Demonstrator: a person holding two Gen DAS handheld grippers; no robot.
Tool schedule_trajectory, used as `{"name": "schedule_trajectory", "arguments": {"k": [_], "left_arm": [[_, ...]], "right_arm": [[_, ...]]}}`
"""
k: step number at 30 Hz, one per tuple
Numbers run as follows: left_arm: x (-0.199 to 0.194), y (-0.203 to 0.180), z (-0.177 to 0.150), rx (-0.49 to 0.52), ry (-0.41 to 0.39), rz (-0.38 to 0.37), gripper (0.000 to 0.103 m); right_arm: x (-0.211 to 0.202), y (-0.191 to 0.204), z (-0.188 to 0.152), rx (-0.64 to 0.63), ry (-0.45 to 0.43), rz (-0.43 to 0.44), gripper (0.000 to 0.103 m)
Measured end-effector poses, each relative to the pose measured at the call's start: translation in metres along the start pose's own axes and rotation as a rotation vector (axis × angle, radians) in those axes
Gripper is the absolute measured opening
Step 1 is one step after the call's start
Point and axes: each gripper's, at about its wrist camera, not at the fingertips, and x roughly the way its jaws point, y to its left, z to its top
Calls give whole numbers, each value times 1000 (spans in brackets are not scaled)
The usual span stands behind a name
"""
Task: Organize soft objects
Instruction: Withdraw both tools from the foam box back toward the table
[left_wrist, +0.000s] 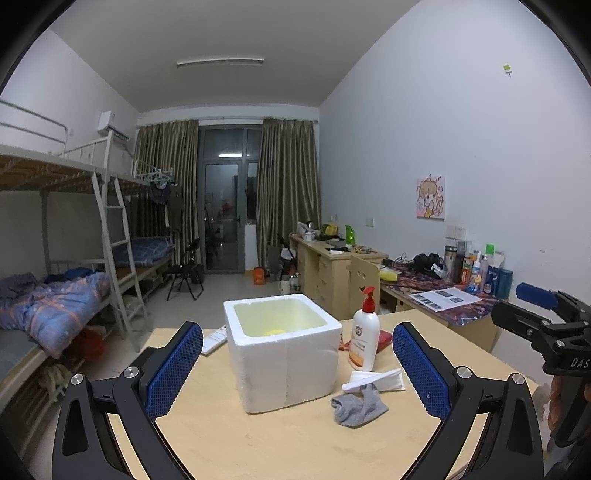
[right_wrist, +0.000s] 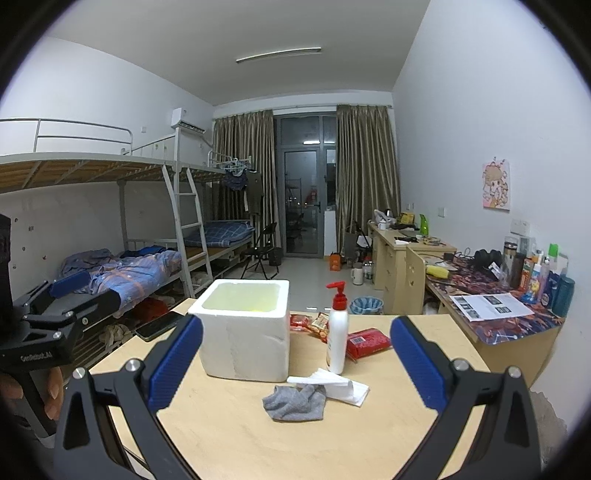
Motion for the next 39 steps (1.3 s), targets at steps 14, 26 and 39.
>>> {"name": "schedule_trajectory", "arguments": {"k": [14,26,39], "left_arm": [[10,-5,-26,-67,-13,-39,103],[19,-11,-46,-47,6,-60,103],[39,-15,-67,-54,64,-90,103]], "right_arm": [[4,-21,-26,36,19,-12,103],[9,-34,-40,68,43,-19,103],[16,-45,-52,88,82,-20,103]]}}
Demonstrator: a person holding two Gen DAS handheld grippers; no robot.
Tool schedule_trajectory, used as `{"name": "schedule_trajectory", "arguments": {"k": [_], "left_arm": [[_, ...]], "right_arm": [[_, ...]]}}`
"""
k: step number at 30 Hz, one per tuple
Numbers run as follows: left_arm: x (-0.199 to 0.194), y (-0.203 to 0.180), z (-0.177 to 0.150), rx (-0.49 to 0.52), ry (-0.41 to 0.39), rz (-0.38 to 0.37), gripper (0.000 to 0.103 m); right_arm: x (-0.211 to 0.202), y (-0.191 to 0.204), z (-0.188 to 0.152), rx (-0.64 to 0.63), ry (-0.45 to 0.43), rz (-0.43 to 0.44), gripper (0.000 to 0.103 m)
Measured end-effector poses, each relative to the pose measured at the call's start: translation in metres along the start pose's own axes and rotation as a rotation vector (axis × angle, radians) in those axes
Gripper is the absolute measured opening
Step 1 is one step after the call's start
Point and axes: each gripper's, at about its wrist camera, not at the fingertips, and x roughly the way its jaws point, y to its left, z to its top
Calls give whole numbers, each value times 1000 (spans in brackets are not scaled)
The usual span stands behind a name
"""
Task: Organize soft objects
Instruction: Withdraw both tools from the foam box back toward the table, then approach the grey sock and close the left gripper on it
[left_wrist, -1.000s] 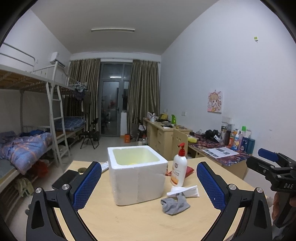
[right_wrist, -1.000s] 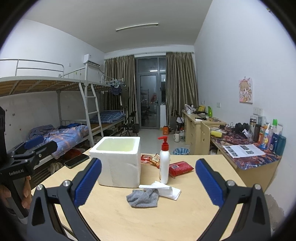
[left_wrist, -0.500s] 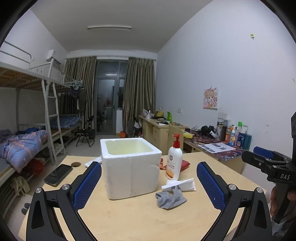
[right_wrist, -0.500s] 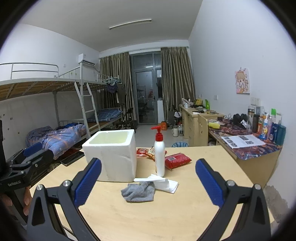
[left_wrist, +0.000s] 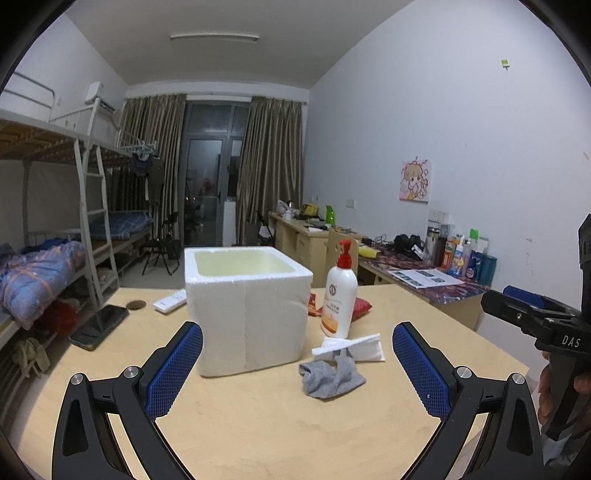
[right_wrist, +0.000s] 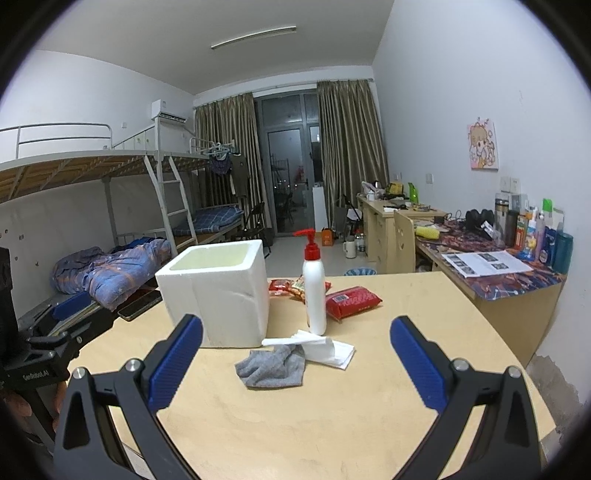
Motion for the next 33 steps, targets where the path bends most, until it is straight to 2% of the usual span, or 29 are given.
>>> {"name": "schedule_trajectory", "arguments": {"k": [9,13,24,33], "left_arm": [[23,-3,-16,-9,49,-19,103],[33,-7,-24,-8,93,-51,103],[62,-15,-41,5,151,-55,103],[90,-21,-53,9,233,-78,103]], "right_arm": [[13,-12,-14,23,47,7,103],[21,-21,-19,43,67,1,103],[42,-42,-26,94,113,-10,103],[63,-48,-34,89,163,-4,103]]}}
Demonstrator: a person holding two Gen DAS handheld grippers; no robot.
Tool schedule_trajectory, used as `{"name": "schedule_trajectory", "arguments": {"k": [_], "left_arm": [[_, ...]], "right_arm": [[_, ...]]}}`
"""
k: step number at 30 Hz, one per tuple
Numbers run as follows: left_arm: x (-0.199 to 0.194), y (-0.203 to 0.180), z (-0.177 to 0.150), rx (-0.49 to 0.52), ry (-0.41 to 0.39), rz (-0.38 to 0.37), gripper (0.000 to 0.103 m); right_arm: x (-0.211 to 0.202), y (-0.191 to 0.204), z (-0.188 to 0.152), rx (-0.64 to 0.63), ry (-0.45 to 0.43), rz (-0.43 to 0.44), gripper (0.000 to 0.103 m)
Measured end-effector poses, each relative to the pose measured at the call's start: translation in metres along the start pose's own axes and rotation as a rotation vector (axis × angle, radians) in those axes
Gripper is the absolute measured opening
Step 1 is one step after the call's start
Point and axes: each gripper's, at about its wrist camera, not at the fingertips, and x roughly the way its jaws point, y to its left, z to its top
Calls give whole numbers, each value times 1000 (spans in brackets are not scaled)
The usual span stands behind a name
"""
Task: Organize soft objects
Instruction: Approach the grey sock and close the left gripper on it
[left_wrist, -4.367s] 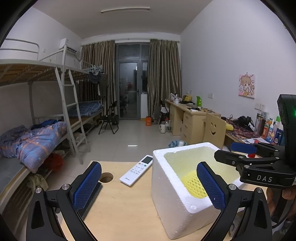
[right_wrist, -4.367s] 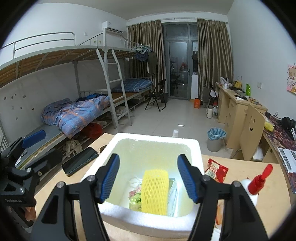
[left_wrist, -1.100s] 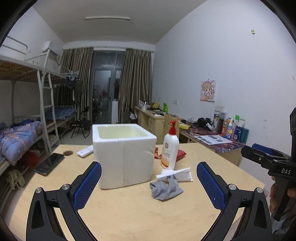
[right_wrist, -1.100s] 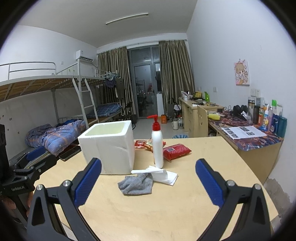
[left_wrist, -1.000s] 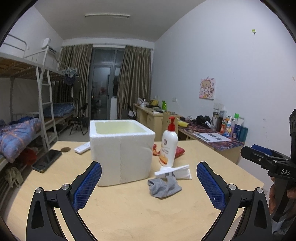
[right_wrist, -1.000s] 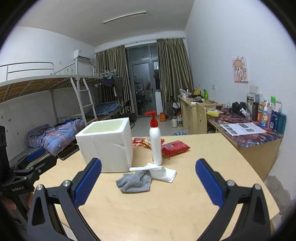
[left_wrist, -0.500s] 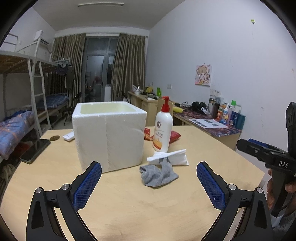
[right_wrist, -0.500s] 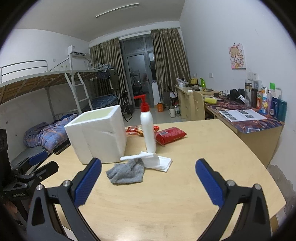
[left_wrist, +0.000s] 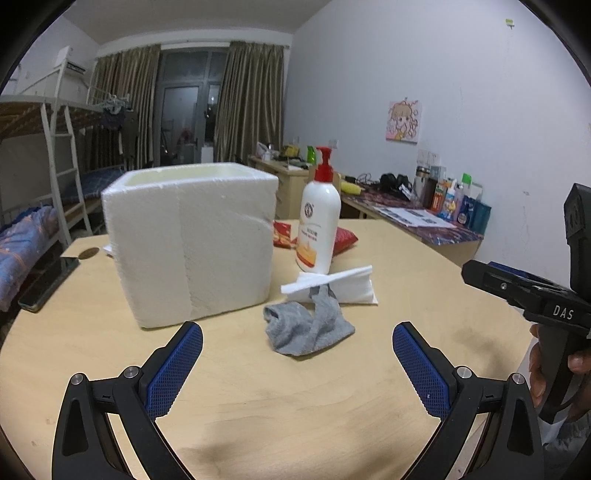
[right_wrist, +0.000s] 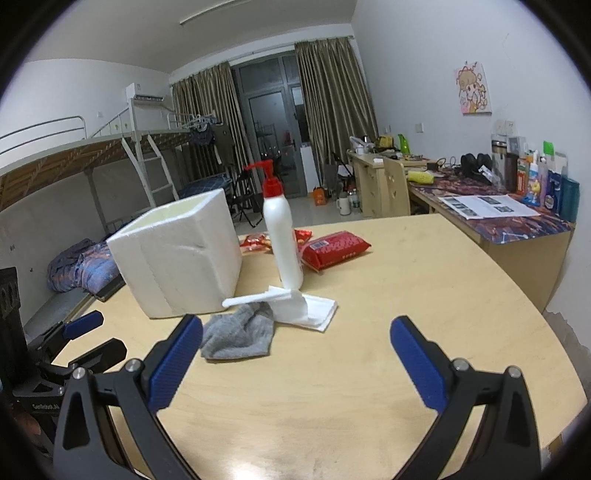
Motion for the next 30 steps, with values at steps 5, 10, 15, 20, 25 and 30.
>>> {"name": "schedule_trajectory", "arguments": {"k": [5,10,15,20,25,30], "left_arm": [[20,-6,-2,7,43,-5,103],[41,-13,-3,19,94,-12,103],[58,-12,-4,8,133,10,103],[75,-13,-3,8,171,9,103],[90,-10,0,-14,209,2,103],[108,-7,2,-49,258,6,103]], "right_arm": [[13,-6,-1,-14,36,1,103],[31,-9,-2,-18,95,32,103],[45,-9,3,-39,119,53,103],[61,-9,9,-74,158,69,103],[79,-12,18,-94,204,108,103],[99,-13,24,-118,260,129,103]]}}
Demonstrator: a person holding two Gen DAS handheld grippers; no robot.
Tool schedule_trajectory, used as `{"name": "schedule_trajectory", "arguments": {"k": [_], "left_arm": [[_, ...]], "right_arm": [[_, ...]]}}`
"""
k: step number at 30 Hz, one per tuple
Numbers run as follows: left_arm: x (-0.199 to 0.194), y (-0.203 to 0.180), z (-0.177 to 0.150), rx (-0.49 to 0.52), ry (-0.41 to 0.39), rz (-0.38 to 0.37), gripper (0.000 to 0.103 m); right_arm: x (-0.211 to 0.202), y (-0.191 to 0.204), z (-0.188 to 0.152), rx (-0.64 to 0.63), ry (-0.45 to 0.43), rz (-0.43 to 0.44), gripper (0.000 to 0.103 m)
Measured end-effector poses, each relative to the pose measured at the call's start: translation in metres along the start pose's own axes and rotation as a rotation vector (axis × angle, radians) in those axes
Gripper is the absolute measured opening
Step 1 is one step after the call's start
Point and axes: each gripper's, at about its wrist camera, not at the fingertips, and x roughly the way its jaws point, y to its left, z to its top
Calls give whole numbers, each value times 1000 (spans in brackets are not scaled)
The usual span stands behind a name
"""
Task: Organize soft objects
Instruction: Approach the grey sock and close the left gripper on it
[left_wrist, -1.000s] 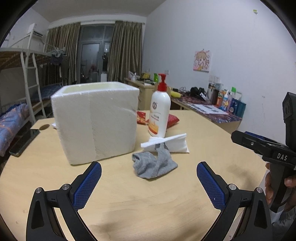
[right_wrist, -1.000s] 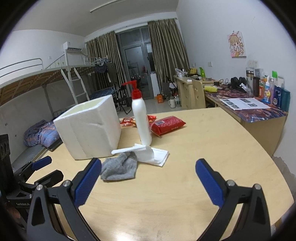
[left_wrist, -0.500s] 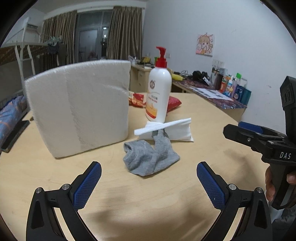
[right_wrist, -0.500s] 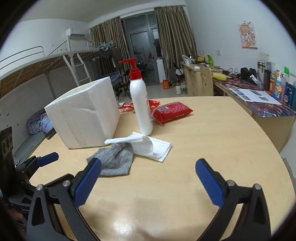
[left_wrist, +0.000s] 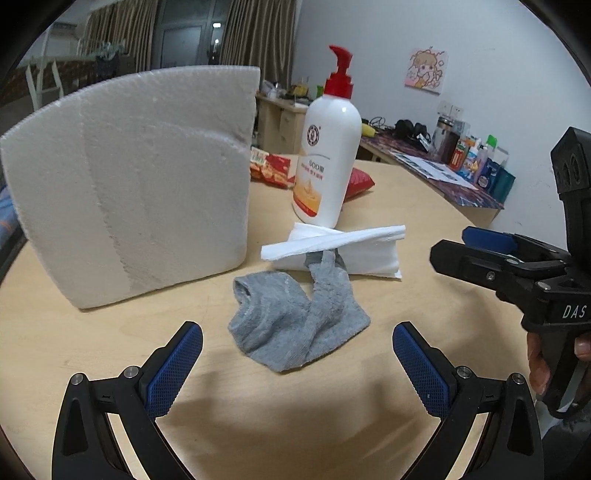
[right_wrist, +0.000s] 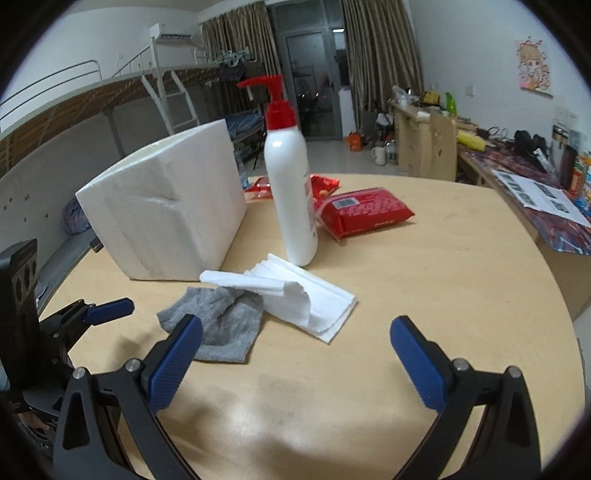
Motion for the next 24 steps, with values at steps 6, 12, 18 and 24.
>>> {"name": "schedule_trajectory", "arguments": {"k": [6,12,18,24], "left_arm": [[14,0,7,-17,41,7,103],[31,3,7,-35,116,63,103],[40,2,7,-41,149,87,99],[45,-2,7,-26,166,114,84]], "right_arm": [[14,-2,6,-22,30,16,103],[26,-8,9,-16,54,23,103],[33,-10,10,-18,79,33,103],[39,-11,9,-10,91,42,103]]}}
